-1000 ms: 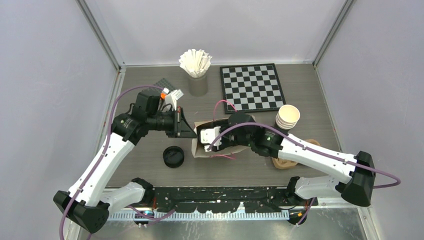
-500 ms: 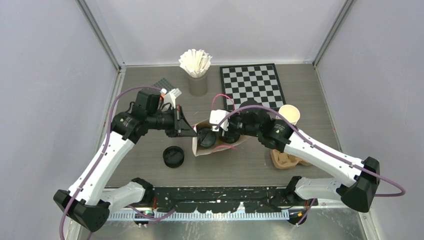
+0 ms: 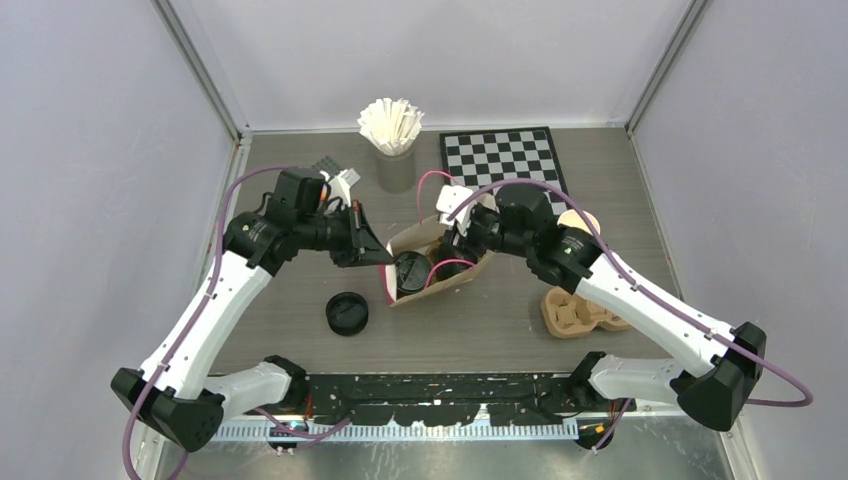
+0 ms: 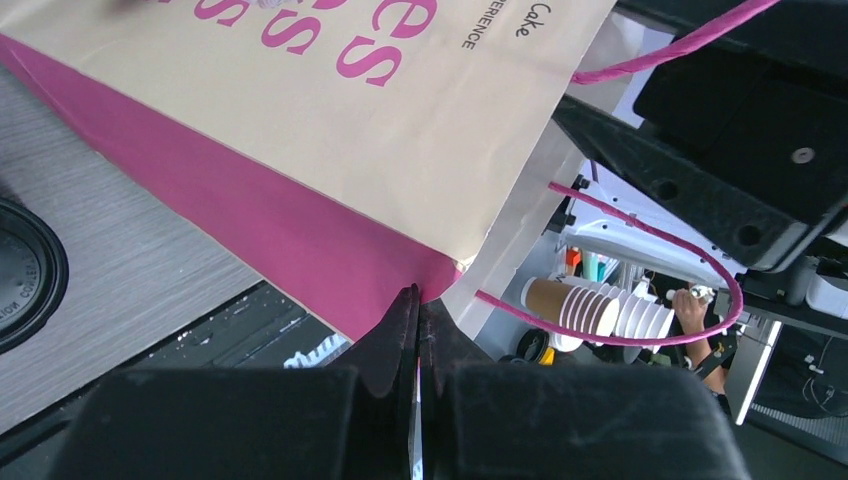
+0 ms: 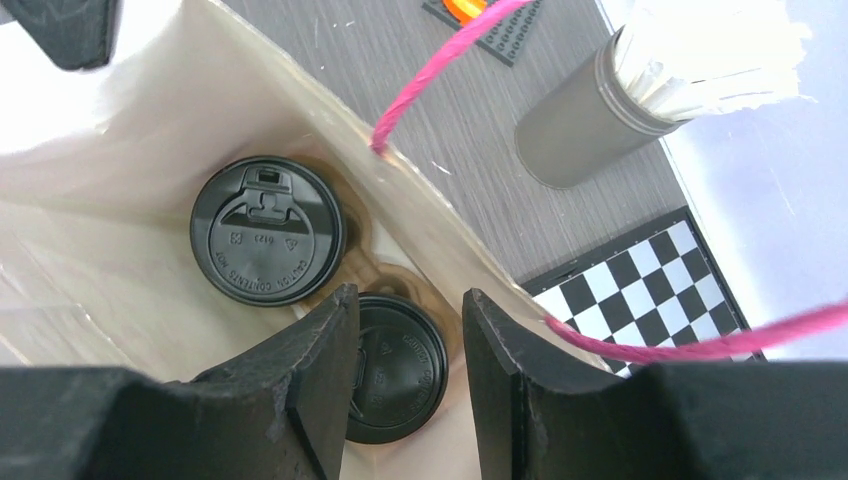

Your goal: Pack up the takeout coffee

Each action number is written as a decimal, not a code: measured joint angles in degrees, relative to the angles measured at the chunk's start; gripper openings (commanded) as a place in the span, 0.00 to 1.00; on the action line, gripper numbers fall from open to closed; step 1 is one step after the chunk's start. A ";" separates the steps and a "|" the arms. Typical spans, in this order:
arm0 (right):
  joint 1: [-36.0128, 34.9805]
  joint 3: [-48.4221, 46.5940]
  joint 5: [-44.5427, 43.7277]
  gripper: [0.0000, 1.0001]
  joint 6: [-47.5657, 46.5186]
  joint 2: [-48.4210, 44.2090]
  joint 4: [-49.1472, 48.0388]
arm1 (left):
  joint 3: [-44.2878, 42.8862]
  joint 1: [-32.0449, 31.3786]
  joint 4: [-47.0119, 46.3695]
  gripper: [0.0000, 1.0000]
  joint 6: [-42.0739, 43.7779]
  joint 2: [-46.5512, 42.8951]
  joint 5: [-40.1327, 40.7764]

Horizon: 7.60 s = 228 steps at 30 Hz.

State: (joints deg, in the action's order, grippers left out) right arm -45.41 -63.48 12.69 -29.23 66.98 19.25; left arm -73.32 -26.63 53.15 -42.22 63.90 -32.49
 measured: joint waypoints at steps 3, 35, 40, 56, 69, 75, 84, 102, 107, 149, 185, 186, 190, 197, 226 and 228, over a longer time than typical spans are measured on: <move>0.96 -0.52 0.15 0.47 2.49 0.00 -0.96 | -0.76 0.00 1.22 0.00 -0.96 0.24 1.05; 4.57 -7.50 -17.66 0.60 30.18 -3.52 -4.13 | -6.93 0.15 6.88 0.14 -4.92 3.78 14.64; 4.66 -13.09 -23.32 0.60 34.93 -3.45 1.88 | -5.86 0.72 5.40 0.18 -3.45 3.48 17.86; 4.66 -25.94 -32.26 0.94 49.24 0.81 20.26 | -14.91 1.64 3.30 0.53 5.99 6.08 24.09; 4.66 -25.68 -28.89 0.94 53.57 -1.14 29.64 | -30.58 4.96 2.12 0.98 14.73 15.34 36.61; 4.66 -23.02 -24.11 0.93 51.98 -4.92 28.52 | -33.77 9.38 -1.99 0.81 14.21 27.98 36.28; 4.66 -22.27 -25.03 0.91 50.40 -8.13 28.76 | -35.56 13.07 -12.87 0.51 12.37 40.96 29.64; 4.66 -24.30 -25.66 0.87 59.58 -5.16 30.51 | -37.42 13.62 -26.32 0.27 9.38 48.04 22.95; 4.66 -24.41 -25.62 0.87 59.30 -4.74 30.53 | -37.11 13.60 -26.51 0.29 9.66 48.04 23.43; 4.66 -26.34 -24.17 0.87 56.72 -1.95 31.39 | -47.56 9.97 -13.81 0.00 18.16 22.69 27.65; 4.66 -24.39 -29.35 0.90 48.37 -8.76 31.82 | -12.46 9.88 -25.86 0.00 -3.54 4.85 0.68; 4.66 -24.24 -29.38 0.90 48.33 -8.76 31.82 | -12.07 9.88 -26.56 0.00 -3.48 5.01 0.26; 4.66 -23.39 -29.38 0.90 48.06 -8.68 31.80 | -7.39 9.81 -32.63 0.01 -3.96 5.57 -1.70; 4.66 -23.34 -29.35 0.90 47.71 -7.67 31.78 | -5.16 9.75 -35.32 0.66 -1.88 11.98 -2.32; 4.66 -25.03 -30.71 0.90 47.01 -6.23 32.74 | -17.22 15.45 -35.56 0.39 9.64 38.36 15.41; 4.66 -25.03 -31.06 0.91 46.86 -6.23 32.74 | -17.16 15.45 -38.07 0.40 9.84 39.17 13.29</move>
State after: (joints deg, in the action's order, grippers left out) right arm -40.75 -88.51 -18.37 17.63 60.75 51.99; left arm -90.48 -11.18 15.07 -32.38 103.07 -19.20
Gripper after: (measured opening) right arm 0.901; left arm 0.397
